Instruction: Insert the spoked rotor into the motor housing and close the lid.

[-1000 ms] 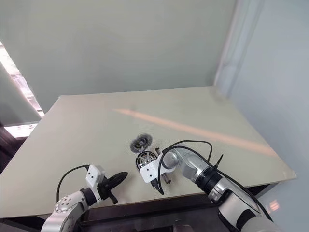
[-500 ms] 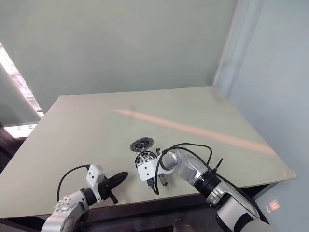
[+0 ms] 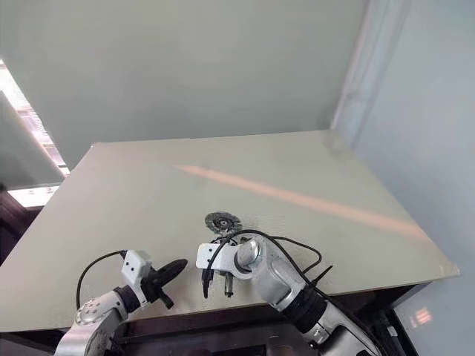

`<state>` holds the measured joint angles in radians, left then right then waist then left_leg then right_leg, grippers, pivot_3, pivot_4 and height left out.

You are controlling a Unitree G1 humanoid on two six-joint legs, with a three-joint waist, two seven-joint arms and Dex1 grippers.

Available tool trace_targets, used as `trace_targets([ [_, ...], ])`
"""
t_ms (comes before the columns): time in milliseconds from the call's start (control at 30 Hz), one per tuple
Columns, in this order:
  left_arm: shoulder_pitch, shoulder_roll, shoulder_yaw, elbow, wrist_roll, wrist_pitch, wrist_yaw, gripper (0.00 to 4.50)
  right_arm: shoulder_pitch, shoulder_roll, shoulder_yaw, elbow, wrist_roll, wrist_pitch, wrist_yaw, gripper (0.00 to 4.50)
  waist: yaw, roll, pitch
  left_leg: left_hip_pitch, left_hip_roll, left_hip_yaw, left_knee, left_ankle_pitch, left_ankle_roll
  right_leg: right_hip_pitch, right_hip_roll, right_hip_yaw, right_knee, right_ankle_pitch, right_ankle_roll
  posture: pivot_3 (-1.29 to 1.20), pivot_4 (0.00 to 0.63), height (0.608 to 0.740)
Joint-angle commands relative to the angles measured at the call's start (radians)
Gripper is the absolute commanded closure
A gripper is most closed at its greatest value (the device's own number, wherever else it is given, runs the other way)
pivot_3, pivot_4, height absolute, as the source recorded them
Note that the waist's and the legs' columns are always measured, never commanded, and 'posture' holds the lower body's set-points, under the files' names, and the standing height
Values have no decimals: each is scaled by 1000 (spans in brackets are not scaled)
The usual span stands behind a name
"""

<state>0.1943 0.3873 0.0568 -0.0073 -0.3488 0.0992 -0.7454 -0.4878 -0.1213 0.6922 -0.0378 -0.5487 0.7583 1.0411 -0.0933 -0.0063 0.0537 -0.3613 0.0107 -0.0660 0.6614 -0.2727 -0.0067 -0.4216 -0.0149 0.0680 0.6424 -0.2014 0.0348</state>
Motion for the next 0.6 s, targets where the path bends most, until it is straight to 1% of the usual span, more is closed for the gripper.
trace_targets([
  [33, 6, 15, 45, -15, -7, -24, 12, 4500, -22, 86, -48, -79, 29, 151, -61, 4406, -1, 0, 0, 0, 0, 0, 0, 0, 0, 0, 0, 0, 0, 0, 0, 0, 0, 740],
  [233, 19, 5, 51, -28, -4, -22, 23, 4500, 2, 189, -87, -103, 97, 332, -176, 4406, 0, 0, 0, -1, 0, 0, 0, 0, 0, -2, 0, 0, 0, 0, 0, 0, 0, 740],
  [367, 25, -6, 44, -36, -4, -22, 31, 4500, 29, 255, -114, -113, 146, 419, -273, 4406, -1, 0, 0, -1, 0, 0, 0, 0, 0, -2, -1, 0, 0, 0, 0, 0, 0, 740],
  [600, 27, -15, 41, -39, -2, -21, 34, 4500, 58, 338, -131, -92, 203, 469, -478, 4406, -1, 0, 0, -2, 0, 0, 0, 0, 0, -2, -1, 0, 0, 0, 0, 0, 0, 740],
])
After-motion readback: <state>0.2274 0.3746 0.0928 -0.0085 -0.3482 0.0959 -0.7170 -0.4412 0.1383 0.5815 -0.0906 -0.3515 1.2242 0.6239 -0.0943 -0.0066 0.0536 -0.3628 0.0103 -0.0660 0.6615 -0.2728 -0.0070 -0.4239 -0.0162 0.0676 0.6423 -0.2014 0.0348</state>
